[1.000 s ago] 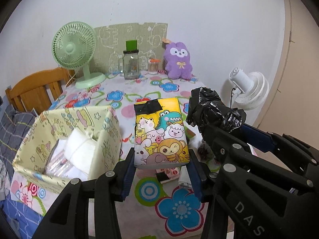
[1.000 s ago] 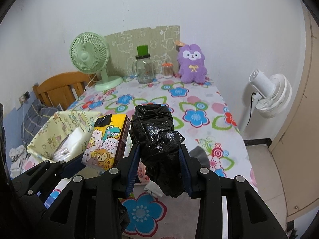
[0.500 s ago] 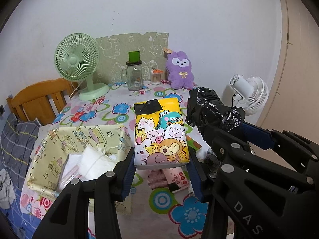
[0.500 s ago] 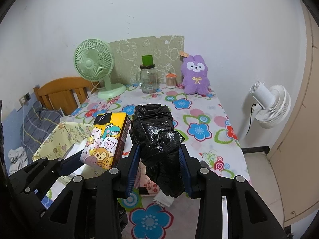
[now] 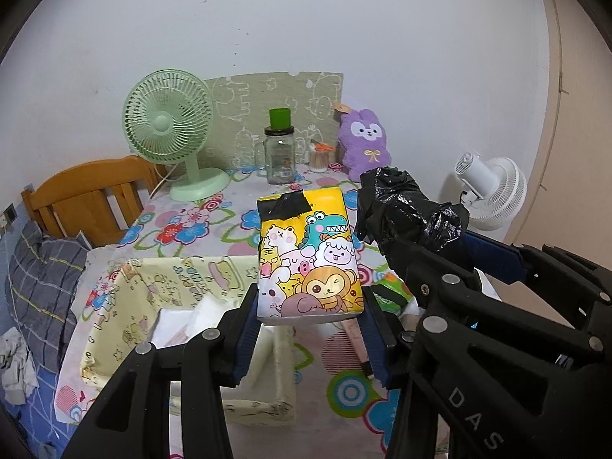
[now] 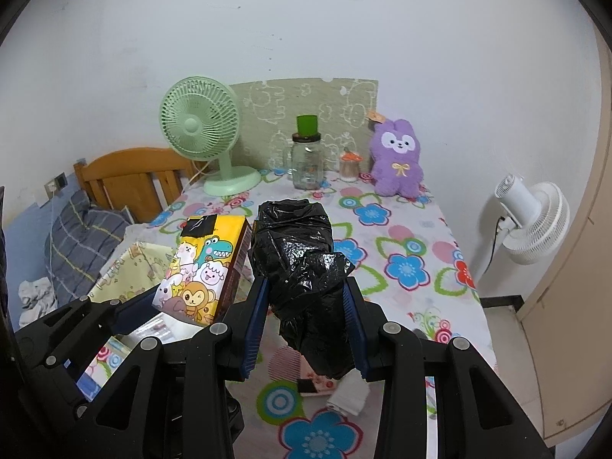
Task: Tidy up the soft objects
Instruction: 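Lift the snack box with the left gripper while the right gripper carries the black bag, then lower the snack box into the fabric box while the right gripper lowers the bag in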
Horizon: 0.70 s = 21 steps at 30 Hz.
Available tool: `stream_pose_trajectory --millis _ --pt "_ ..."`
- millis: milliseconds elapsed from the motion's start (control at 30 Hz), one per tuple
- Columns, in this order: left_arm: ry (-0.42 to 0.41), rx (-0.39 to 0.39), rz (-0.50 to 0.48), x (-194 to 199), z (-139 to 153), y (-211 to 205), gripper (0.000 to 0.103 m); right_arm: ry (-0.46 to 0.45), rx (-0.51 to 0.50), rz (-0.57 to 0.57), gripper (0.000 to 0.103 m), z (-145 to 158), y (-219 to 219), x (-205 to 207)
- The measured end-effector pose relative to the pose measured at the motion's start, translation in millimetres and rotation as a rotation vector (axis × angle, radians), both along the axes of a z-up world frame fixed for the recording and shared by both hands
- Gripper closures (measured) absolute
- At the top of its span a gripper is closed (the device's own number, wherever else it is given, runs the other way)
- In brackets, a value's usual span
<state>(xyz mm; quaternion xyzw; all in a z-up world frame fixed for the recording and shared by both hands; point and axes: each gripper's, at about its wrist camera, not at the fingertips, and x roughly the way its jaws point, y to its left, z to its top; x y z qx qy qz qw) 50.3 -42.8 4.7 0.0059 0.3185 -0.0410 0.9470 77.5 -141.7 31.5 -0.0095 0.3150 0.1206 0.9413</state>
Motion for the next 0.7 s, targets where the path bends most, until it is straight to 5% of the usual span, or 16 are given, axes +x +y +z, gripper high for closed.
stream_pose_trajectory --millis 700 --pt "0.016 0.011 0.067 12 -6 64 0.053 0.012 -0.007 0.095 0.061 -1 64 14"
